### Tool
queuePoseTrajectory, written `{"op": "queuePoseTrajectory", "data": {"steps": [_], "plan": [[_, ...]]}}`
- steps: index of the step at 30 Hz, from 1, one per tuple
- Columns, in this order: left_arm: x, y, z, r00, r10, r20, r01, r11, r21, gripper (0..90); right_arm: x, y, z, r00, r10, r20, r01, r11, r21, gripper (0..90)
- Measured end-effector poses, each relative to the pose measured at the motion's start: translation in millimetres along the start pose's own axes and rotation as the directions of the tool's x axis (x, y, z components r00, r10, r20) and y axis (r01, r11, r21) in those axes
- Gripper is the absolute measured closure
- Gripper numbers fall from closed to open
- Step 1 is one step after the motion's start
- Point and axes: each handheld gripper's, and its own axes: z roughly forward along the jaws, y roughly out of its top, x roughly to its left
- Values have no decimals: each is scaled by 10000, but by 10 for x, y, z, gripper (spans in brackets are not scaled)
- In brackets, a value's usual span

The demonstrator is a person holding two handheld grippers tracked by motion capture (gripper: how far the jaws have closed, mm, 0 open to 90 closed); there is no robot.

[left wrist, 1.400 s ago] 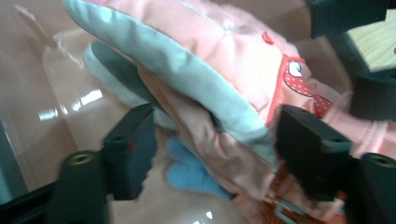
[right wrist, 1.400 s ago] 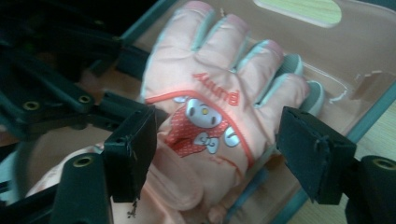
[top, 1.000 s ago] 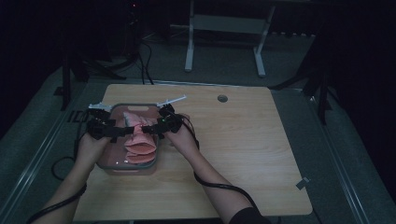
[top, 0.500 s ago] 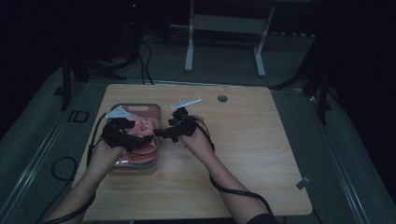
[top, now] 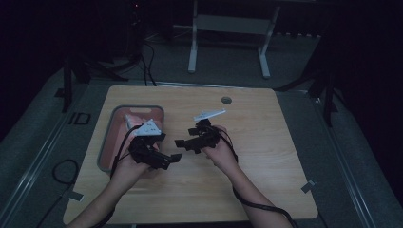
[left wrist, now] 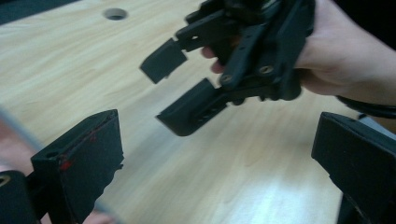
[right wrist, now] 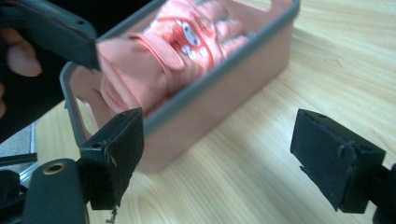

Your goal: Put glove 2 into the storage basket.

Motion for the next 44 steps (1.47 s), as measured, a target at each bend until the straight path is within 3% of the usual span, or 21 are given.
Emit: {"op": "queuePoseTrajectory", "data": {"steps": [8, 17, 18, 21, 32, 38, 44], "plan": [[-213, -16, 161, 9975, 480, 526, -483, 9988, 47, 22, -137, -272, -135, 9998, -175, 69, 176, 9998, -122, 174], [-433, -121, 421, 9864, 900, 1375, -943, 9952, 245, 22, -203, -510, -196, 9987, -503, 95, 504, 9987, -77, 175], [-468, -158, 479, 9829, 1053, 1508, -1110, 9934, 299, 22, -218, -575, -190, 9984, -559, 72, 559, 9984, -11, 175], [-512, -218, 563, 9792, 1277, 1575, -1358, 9899, 416, 22, -240, -656, -176, 9980, -625, 21, 625, 9980, 47, 175], [-589, -447, 809, 9711, 1304, 1998, -1472, 9865, 715, 22, -368, -988, -167, 9995, -312, 102, 310, 9993, 186, 174], [-625, -583, 948, 9670, 1285, 2198, -1551, 9820, 1082, 22, -400, -1114, -173, 9986, -505, 133, 500, 9981, 358, 174], [-620, -642, 996, 9656, 1157, 2327, -1459, 9823, 1174, 22, -415, -1162, -174, 9981, -583, 207, 574, 9975, 424, 173]]}}
